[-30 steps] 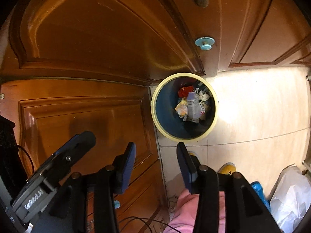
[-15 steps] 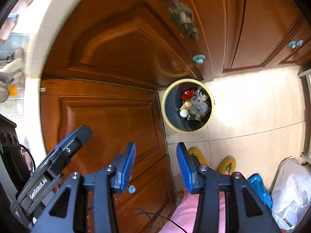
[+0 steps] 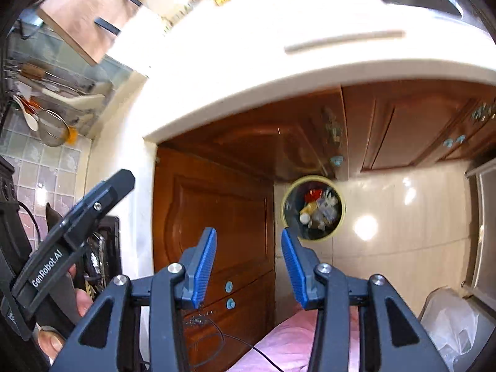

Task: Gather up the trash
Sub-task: 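Raise both tools back toward the snack bag and seasoning box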

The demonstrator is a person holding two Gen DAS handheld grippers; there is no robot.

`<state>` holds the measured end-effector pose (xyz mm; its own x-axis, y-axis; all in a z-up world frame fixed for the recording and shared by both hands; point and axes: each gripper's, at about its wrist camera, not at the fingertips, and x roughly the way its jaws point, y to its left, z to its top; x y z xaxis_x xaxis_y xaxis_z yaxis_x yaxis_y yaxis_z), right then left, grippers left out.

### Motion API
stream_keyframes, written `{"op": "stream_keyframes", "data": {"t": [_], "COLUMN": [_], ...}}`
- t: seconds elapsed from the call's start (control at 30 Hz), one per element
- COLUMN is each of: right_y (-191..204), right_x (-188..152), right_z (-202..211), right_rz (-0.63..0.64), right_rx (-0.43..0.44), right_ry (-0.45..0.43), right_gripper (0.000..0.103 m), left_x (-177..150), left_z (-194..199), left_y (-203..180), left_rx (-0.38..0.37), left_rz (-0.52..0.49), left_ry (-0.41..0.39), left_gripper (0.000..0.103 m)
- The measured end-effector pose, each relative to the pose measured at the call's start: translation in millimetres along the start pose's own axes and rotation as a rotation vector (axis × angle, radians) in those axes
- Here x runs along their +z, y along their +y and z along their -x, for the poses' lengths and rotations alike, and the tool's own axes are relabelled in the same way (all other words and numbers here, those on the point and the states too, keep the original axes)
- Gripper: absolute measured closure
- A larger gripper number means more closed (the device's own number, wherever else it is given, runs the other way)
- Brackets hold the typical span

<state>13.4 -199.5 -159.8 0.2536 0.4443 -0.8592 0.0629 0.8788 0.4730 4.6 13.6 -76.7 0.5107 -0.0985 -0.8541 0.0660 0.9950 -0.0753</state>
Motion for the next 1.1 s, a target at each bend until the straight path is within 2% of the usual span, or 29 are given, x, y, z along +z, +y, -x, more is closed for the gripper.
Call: {"op": "stream_keyframes", "data": {"t": [0.17, 0.4, 0.57, 0.63, 0.83, 0.93, 1.1], "right_y": [17, 39, 53, 55, 62, 57, 44], "right_x": [16, 35, 47, 57, 97, 129, 207], "right_z": [33, 69, 84, 91, 107, 110, 106], "right_rz": [0.013, 0.006, 0.014, 0.021, 0.050, 0.060, 0.094], "right_rx": [-0.016, -0.029, -0.062, -0.087, -0.093, -0.076, -0.052], "right_ry": [-0.083, -0.201, -0.254, -0.260, -0.319, -0.328, -0.334], "right_gripper": [0.059, 0.059, 0.059, 0.059, 0.059, 0.059, 0.059], "left_x": [32, 71, 100, 109, 147, 178, 239], "left_z": [33, 60, 77, 76, 61, 45, 2], "left_y": [-1, -6, -17, -21, -31, -38, -48], "left_rx": [0.015, -0.016, -0.034, -0.046, -0.021, -0.002, 0.034], "left_rz": [-0.053, -0.117, -0.169, -0.179, -0.209, -0.207, -0.188], "left_ry": [-0.089, -0.174, -0.249, -0.272, -0.289, -0.287, -0.265], "left_gripper": [0.029, 0.029, 0.027, 0.020, 0.019, 0.019, 0.019]}}
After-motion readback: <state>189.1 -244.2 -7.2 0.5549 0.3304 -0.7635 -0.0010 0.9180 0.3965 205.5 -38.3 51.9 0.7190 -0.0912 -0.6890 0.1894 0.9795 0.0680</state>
